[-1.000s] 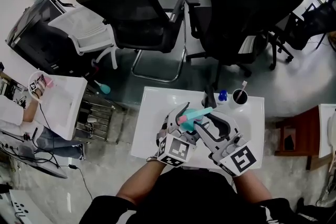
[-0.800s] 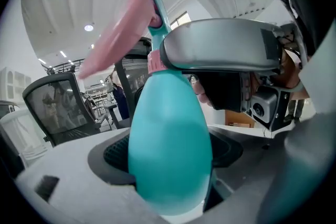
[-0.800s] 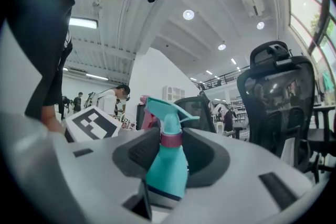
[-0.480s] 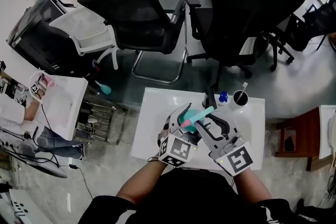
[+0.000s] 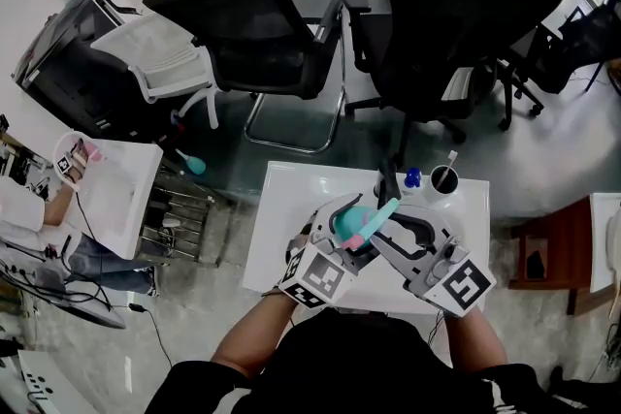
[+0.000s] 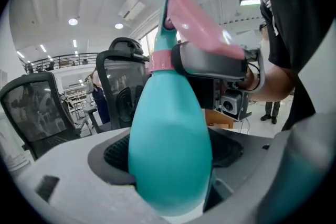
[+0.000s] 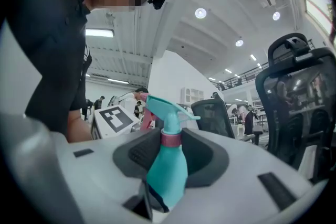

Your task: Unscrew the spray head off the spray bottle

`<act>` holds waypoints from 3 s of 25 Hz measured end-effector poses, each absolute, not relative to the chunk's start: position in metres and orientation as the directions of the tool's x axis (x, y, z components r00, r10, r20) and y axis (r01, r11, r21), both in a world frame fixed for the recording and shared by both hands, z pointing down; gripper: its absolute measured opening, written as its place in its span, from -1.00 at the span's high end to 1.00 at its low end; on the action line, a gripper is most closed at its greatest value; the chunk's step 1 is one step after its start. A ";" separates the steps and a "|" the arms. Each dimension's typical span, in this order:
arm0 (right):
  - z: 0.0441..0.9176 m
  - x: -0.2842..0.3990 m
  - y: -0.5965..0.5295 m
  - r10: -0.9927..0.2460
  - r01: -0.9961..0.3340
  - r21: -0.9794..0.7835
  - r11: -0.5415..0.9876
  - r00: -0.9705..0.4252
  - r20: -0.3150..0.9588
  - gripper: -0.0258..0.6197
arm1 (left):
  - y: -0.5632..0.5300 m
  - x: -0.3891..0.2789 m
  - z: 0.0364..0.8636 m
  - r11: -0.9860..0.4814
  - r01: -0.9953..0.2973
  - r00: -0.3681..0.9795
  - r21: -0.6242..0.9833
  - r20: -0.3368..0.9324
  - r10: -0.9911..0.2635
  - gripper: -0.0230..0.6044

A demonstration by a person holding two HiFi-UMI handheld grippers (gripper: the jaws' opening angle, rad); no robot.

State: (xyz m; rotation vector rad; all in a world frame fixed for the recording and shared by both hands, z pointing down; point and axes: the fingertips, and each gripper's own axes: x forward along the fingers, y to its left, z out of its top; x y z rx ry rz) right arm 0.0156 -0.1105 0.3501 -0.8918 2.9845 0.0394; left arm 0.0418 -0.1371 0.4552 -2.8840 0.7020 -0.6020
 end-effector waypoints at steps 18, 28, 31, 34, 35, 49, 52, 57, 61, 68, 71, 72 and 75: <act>0.335 0.022 -0.058 -0.110 -0.111 0.085 0.990 -0.994 -0.013 0.51 | -0.066 0.064 0.432 -0.991 0.043 0.944 -0.130 0.329 -0.003 -0.37; 0.336 0.017 -0.046 0.002 0.004 0.099 0.995 -1.000 0.021 0.50 | -0.050 0.064 0.432 -0.986 0.121 0.948 -0.115 0.309 0.081 -0.37; 0.336 0.016 -0.063 -0.122 -0.124 0.113 0.986 -0.992 -0.025 0.49 | -0.076 0.063 0.426 -0.995 -0.006 0.959 -0.102 0.280 -0.035 -0.37; 0.342 0.015 -0.085 -0.287 -0.288 0.133 0.948 -0.958 -0.030 0.20 | -0.108 0.056 0.426 -0.979 -0.187 0.938 -0.088 0.280 -0.204 -0.37; 0.343 0.016 -0.092 -0.341 -0.344 0.132 0.930 -0.939 -0.039 0.20 | -0.115 0.052 0.426 -0.968 -0.233 0.925 -0.095 0.284 -0.251 -0.37; 0.350 0.011 -0.109 -0.562 -0.564 0.104 0.819 -0.825 -0.049 0.36 | -0.140 0.038 0.447 -0.871 -0.490 0.821 -0.046 0.312 -0.478 -0.37; 0.350 0.006 -0.109 -0.575 -0.577 0.107 0.810 -0.816 -0.052 0.43 | -0.136 0.040 0.451 -0.867 -0.497 0.818 -0.043 0.311 -0.484 -0.37; 0.348 0.002 -0.107 -0.613 -0.615 0.123 0.779 -0.788 -0.058 0.47 | -0.134 0.042 0.450 -0.864 -0.498 0.812 -0.065 0.313 -0.492 -0.37; 0.348 0.003 -0.104 -0.616 -0.618 0.130 0.776 -0.786 -0.057 0.48 | -0.132 0.041 0.450 -0.866 -0.494 0.812 -0.074 0.318 -0.490 -0.37; 0.346 0.007 -0.101 -0.599 -0.602 0.079 0.794 -0.798 -0.061 0.49 | -0.132 0.039 0.457 -0.864 -0.498 0.804 -0.075 0.333 -0.492 -0.37; 0.343 0.009 -0.100 -0.599 -0.603 0.054 0.796 -0.798 -0.074 0.49 | -0.135 0.037 0.461 -0.858 -0.507 0.794 -0.086 0.342 -0.503 -0.37; 0.343 0.010 -0.101 -0.600 -0.604 0.045 0.796 -0.796 -0.079 0.49 | -0.136 0.036 0.463 -0.856 -0.510 0.789 -0.091 0.346 -0.507 -0.37; 0.340 0.013 -0.103 -0.605 -0.608 0.025 0.793 -0.792 -0.086 0.49 | -0.141 0.033 0.470 -0.847 -0.521 0.774 -0.108 0.358 -0.522 -0.37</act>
